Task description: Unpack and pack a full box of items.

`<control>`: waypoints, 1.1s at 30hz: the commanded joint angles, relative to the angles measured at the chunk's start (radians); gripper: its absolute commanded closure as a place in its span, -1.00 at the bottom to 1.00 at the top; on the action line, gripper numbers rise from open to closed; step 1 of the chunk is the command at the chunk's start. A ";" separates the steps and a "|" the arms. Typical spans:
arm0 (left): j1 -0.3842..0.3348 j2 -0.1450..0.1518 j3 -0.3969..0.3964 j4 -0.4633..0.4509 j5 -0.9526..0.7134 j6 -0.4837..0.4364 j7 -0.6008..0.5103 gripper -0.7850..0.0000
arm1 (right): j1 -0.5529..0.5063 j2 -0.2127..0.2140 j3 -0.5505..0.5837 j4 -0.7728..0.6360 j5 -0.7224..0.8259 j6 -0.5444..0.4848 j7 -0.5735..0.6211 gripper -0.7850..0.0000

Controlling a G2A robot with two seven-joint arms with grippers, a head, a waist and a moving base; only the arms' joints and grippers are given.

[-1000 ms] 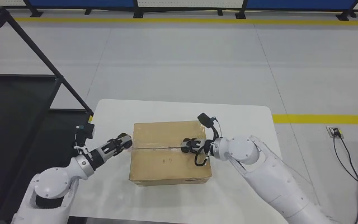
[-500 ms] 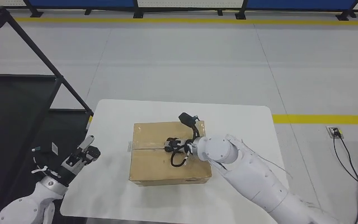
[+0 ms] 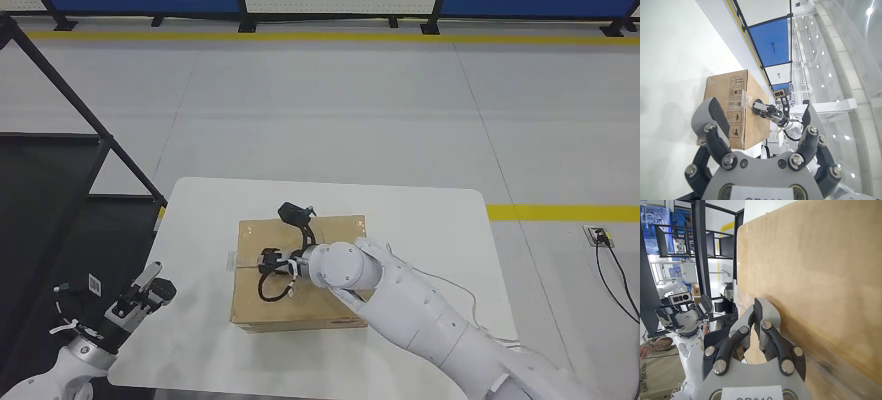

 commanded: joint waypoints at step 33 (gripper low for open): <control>-0.081 0.014 0.027 0.038 0.049 0.031 -0.069 -1.00 | 0.039 -0.125 0.063 0.181 -0.077 -0.089 0.151 1.00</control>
